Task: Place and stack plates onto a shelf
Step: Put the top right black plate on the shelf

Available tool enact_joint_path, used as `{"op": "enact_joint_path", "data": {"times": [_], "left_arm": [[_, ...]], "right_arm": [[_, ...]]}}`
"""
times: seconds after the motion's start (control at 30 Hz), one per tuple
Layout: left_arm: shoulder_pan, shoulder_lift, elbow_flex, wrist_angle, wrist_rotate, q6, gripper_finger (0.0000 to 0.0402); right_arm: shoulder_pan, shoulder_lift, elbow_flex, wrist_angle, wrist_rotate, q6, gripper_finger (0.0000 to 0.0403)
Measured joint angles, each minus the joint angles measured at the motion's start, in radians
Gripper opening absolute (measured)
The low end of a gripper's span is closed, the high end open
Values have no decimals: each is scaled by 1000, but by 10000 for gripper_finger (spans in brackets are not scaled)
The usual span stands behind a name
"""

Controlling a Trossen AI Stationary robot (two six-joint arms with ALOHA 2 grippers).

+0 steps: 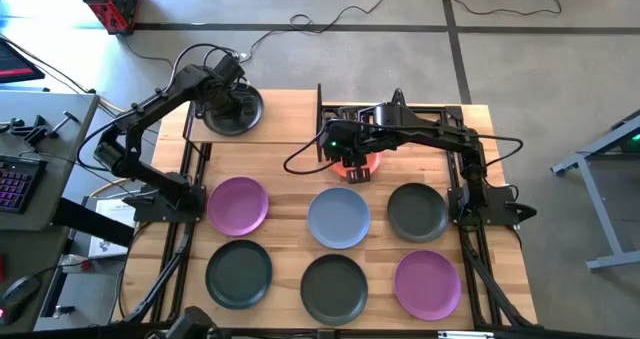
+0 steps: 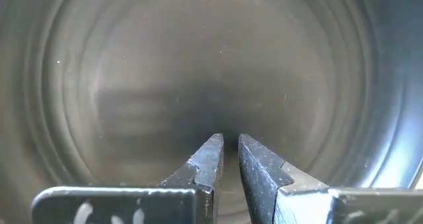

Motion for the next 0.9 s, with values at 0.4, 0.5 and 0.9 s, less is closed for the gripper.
{"op": "enact_joint_path", "data": {"times": [0.4,0.5,0.9], "left_arm": [[10,-31,-5,-73,-20,-5,42],[11,-35,-6,-75,-31,6,42],[8,-39,-6,-54,-11,8,42]], "right_arm": [[0,0,0,0,0,0,156],[0,0,0,0,0,0,156],[0,0,0,0,0,0,156]]}}
